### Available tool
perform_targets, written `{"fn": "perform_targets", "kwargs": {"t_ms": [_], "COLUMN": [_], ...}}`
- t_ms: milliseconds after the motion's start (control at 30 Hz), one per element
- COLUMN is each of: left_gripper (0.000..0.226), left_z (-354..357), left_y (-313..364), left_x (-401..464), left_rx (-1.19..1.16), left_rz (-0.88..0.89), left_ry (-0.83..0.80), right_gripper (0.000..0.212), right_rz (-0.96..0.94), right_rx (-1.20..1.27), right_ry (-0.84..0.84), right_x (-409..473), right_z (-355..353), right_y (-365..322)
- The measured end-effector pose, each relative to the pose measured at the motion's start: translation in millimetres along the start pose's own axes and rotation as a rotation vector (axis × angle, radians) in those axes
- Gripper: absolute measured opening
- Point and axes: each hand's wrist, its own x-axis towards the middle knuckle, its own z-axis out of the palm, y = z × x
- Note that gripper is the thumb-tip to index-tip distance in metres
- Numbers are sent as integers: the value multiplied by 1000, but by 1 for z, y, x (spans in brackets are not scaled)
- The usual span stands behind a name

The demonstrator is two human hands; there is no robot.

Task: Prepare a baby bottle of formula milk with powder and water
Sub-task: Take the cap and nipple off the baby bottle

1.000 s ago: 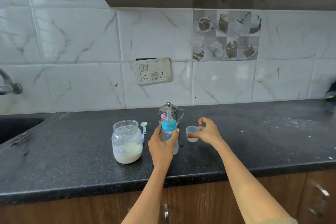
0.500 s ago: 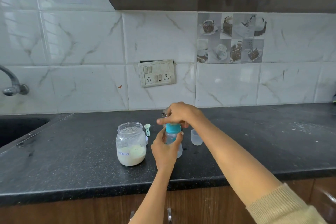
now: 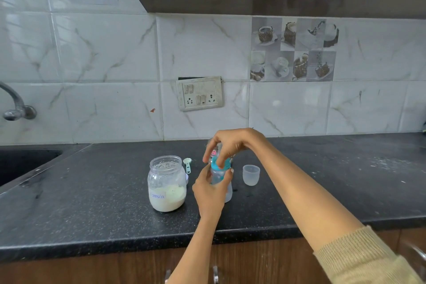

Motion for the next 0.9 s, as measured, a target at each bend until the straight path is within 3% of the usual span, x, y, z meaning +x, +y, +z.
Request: {"fn": "perform_targets", "kwargs": {"t_ms": [67,167,233,300,400,467,567,667,833,900], "left_gripper": [45,53,55,56,55,54,55,59,56,56], "left_z": [0,0,0,0,0,0,0,1,0,0], "left_y": [0,1,1,1,1,1,1,1,0,0], "left_x": [0,0,0,-1,-1,-1,-1,0,-1,-1], "left_rx": [8,18,34,45,31,26,28,29,38,34], "left_rz": [-3,-6,-10,-13,-7,-19,-23,-31,-30,-35], "left_ry": [1,13,19,23,18,14,9,22,24,18], "right_gripper": [28,50,56,49,32,34,43,60,38,40], "right_rz": [-21,124,252,295,192,113,88,215,200,132], "right_rx": [58,-74,-175,-172,-144,-120,-73,-189,-171,-148], "right_ry": [86,279,233,123,19,-23,58,149,57,3], "right_x": [-2,3,4,6,4,-2,-2,1,5,1], "right_z": [-3,-1,3,5,-2,-7,-9,-4,2,-1], "right_y": [-1,-4,-7,-9,-9,-12,-10,-7,-6,-9]}}
